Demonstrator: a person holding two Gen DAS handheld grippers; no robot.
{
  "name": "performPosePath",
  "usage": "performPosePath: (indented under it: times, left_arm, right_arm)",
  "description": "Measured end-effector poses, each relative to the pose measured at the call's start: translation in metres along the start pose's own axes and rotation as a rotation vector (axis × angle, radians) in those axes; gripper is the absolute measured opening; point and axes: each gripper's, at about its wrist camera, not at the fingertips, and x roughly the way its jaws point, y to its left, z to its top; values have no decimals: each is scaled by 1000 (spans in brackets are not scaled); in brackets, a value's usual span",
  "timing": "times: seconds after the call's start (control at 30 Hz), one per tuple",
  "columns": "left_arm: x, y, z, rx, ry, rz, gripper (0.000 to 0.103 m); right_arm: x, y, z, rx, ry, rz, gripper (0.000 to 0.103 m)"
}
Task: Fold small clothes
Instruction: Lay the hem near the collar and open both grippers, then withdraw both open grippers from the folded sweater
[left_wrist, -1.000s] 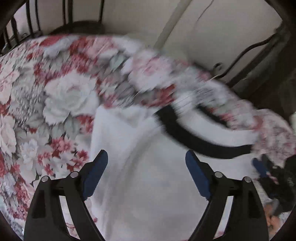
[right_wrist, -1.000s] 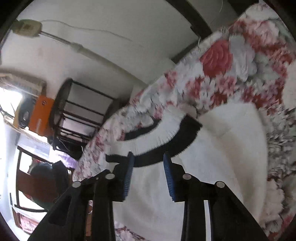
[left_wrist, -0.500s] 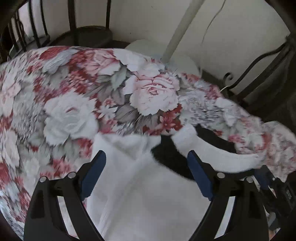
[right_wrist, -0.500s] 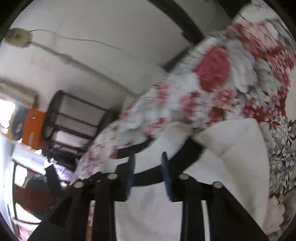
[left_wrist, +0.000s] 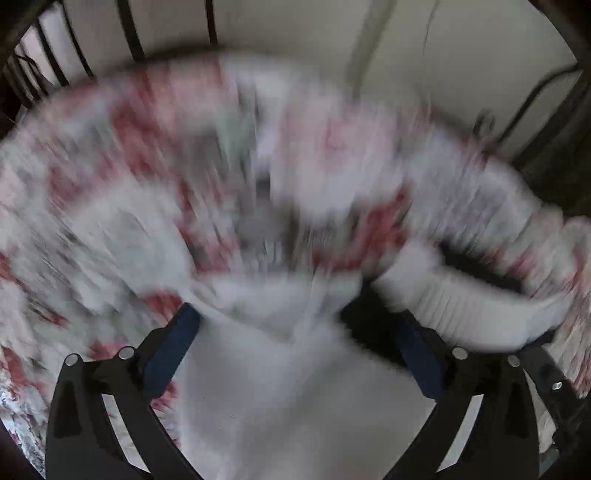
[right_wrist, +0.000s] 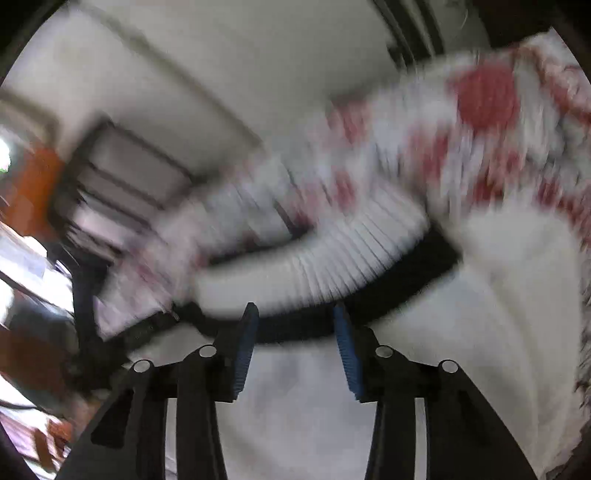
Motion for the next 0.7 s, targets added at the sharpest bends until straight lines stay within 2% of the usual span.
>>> performPosePath:
  times: [0.03,0.07,0.13,0.2,0.23,0.33,0.37,0.47,0.53,0.63,0.7]
  left_arm:
    - [-2,-1,-2,5,-26,10,99]
    - [-6,-3,-2,12,-35,26,99]
    - [-21,-7,1,13,-66,55,99]
    - [-36,-8,-1,7,-105,46,98]
    - [-39,-8,-2,9,-111,47,98]
    - [-31,-18,-13,60,-49,161,98]
    - [-25,-14,-22,60,-17,201,98]
    - [-32,2,-50,-7,14,155,98]
    - [-44,9,-64,-12,46,122,98]
    - [-66,13,-84,14,12,161,98]
    - [-74,16,-104,45,21,210,98]
  right_arm:
    - [3,-1,-4,-1,-6,-32,35]
    - [-1,3,-2,1,-20,-39,35]
    - [-14,18,2,-21,-46,-31,37]
    - [-23,39,-2,-68,-76,-37,38]
    - [-23,45,-2,-85,-73,-43,43]
    - [0,55,-22,-112,47,-116,56]
    - [9,52,-30,-111,89,-151,56]
    - [-11,65,-41,-152,30,-187,55]
    - [-35,72,-46,-160,-14,-142,56]
    - [-70,70,-67,-154,-33,-136,59]
    - [-74,56,-89,-148,10,-163,60]
